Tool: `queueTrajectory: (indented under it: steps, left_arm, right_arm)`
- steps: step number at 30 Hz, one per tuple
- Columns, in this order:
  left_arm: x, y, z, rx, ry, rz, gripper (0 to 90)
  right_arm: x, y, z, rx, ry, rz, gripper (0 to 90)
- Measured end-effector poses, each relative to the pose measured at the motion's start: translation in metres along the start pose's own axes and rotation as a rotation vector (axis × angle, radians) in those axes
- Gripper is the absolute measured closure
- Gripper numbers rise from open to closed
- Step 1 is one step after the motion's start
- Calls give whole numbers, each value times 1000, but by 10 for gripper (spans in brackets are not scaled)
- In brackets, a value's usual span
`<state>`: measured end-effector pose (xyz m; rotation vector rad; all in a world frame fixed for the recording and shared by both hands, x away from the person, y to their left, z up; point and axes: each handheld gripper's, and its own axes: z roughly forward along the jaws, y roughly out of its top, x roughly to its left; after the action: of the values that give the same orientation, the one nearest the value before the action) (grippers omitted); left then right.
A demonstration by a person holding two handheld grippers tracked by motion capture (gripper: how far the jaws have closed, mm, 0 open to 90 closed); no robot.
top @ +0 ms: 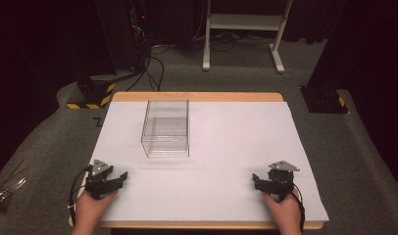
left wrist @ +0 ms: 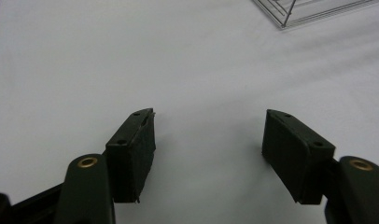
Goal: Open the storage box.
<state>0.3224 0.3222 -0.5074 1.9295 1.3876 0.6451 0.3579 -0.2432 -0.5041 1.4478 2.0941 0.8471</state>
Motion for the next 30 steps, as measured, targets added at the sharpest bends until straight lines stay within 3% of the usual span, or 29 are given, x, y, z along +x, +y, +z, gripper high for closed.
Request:
queueTrajectory:
  steps: [3, 6, 14, 24, 30]
  left_arm:
    - [0, 0, -2, -3, -2, 1, 396]
    - [1, 1, -5, -13, -31, -24, 411]
    - [-6, 10, -15, -52, -32, 9, 365]
    - [-19, 21, -24, -116, -97, 38, 357]
    - [-29, 26, -25, -136, -155, 23, 331]
  right_arm:
    - [0, 0, 0, 1, 1, 3, 122]
    - [0, 0, 0, 0, 0, 3, 122]
    - [0, 0, 0, 0, 0, 2, 122]
    - [0, 0, 0, 1, 1, 2, 122]
    - [0, 0, 0, 0, 0, 2, 122]
